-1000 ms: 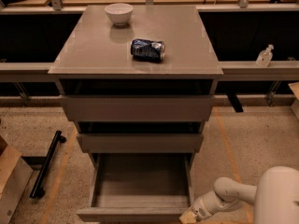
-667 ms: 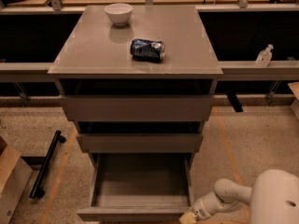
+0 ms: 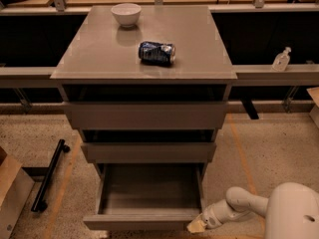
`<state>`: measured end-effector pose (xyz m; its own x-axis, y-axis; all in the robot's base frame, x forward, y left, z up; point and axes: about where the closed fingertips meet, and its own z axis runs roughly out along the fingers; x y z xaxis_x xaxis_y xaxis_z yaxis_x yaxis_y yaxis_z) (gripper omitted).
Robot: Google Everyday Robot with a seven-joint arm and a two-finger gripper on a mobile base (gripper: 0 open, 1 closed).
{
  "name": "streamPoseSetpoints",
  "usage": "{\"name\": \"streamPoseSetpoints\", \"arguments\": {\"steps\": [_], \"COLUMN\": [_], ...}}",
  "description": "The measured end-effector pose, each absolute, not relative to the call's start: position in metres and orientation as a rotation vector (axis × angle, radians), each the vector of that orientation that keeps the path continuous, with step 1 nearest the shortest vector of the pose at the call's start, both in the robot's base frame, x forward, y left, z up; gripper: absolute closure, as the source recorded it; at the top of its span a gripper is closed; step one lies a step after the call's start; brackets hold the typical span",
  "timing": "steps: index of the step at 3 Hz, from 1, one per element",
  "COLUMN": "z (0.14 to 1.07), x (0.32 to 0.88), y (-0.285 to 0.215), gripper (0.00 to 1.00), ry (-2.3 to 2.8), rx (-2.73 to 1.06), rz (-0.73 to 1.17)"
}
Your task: Close bottom drawer
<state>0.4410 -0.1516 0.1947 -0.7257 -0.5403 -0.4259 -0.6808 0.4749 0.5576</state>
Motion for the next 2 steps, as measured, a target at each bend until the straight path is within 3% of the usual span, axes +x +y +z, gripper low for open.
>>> {"name": "streamPoseSetpoints", "arguments": {"steps": [2], "z": [0.1906], "x": [0.4521], "y": [-0.1486], "gripper": [1.0], "ry": [2.507], "rx": [-1.031], "rz": [1.05]}}
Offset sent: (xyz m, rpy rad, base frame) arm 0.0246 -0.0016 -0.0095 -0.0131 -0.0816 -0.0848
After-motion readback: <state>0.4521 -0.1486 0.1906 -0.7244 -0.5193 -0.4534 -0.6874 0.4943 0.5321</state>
